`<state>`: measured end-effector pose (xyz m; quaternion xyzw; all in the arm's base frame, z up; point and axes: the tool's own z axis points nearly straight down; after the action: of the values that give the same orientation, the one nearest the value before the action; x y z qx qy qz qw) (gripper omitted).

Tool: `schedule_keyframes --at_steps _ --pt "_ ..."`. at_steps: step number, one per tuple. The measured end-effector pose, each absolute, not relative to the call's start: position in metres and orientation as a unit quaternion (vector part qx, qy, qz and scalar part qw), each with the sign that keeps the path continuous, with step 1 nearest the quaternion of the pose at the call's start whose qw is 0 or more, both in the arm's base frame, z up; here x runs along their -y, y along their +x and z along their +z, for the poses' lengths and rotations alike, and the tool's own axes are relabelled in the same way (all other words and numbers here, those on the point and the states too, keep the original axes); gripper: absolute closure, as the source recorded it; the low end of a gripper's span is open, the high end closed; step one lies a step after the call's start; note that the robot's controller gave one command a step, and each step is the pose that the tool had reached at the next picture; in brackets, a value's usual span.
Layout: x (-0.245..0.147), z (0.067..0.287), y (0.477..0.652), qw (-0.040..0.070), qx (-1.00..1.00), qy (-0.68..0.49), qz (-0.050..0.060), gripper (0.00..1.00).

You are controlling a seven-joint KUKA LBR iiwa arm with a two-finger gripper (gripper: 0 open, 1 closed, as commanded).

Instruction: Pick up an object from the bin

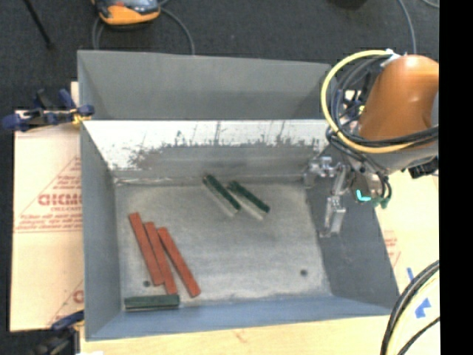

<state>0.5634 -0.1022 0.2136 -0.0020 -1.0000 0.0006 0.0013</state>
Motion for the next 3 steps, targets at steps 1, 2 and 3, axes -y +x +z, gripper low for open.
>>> schedule_keyframes --at_steps 1,2,3 --pt "0.102 0.217 0.565 -0.002 1.000 -0.001 0.001 0.00" --pt "0.127 0.204 0.571 -0.003 1.000 -0.014 0.000 0.00" --pt "0.144 0.190 0.566 -0.002 1.000 0.012 0.001 0.00"
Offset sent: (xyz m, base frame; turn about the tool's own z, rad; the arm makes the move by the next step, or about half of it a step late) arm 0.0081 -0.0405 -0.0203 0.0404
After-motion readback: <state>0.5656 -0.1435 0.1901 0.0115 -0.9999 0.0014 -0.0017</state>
